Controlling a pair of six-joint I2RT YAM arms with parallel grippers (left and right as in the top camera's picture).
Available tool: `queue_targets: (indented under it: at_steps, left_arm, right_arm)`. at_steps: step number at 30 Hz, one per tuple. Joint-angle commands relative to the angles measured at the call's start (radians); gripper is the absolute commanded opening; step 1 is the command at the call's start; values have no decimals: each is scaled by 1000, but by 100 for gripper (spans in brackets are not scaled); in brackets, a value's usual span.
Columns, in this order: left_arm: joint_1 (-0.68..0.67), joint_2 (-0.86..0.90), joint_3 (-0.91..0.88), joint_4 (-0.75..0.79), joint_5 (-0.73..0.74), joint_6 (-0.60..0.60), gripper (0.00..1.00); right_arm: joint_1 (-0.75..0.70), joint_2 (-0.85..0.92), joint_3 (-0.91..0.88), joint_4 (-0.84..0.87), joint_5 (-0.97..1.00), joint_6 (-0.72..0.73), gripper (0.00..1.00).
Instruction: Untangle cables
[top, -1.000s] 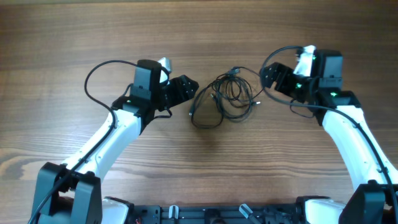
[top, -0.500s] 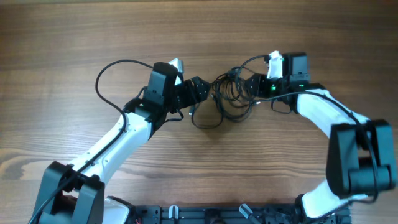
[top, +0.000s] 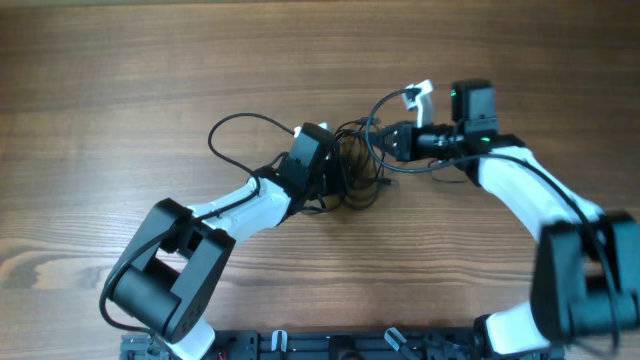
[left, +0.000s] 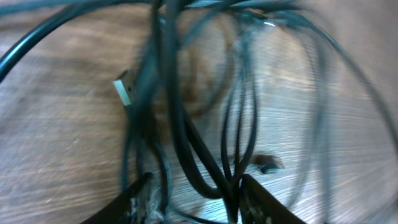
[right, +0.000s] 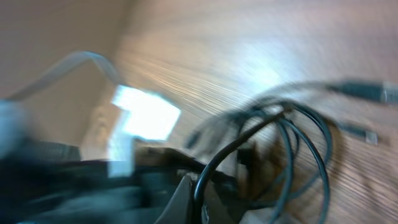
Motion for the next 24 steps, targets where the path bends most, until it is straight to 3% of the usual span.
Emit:
queue_targets:
  at_steps: [1,4,6,9,10,13,17,18,19,21,22,24]
  left_arm:
    - [19,8,-1,-1,-15,-37,45]
    - [59,8,-1,-66,-79,-38,40]
    - [94,8,-1,-118,-103,-39,37]
    - [233,8,-1,-270,-103,-40,21]
    - [309,8,-1,-330,-103,-40,15]
    - [484,8,-1,-401,-70,-40,13]
    - [570,8,-1,-404,19,-40,10]
    - [568,8,-1,-401,32,-40,7]
    - [561,8,-1,-400,47,-39,4]
    - [529,8,-1,-393,52,-32,4]
    - [502,8,-1,-381,52,-32,4]
    - [452,8,-1,-347,51,-32,4]
  right_arm:
    - [-92,-312,5,17,-144,37,5]
    - [-205,-591,5,18,-143,55,4]
    - [-264,-689,5,19,-127,55,4]
    - [-441,-844,5,16,87,95,4]
    - [-494,-859,5,11,142,115,4]
    - [-644,-832,5,-134,315,189,4]
    - [-668,-683,5,-403,528,189,5]
    - [-668,-616,5,-454,503,186,15]
    - [-668,-564,5,-481,472,182,49]
    - [-668,-460,5,-527,412,154,90]
    - [-667,-396,5,-558,386,154,100]
    - [-625,-303,5,-589,311,88,100]
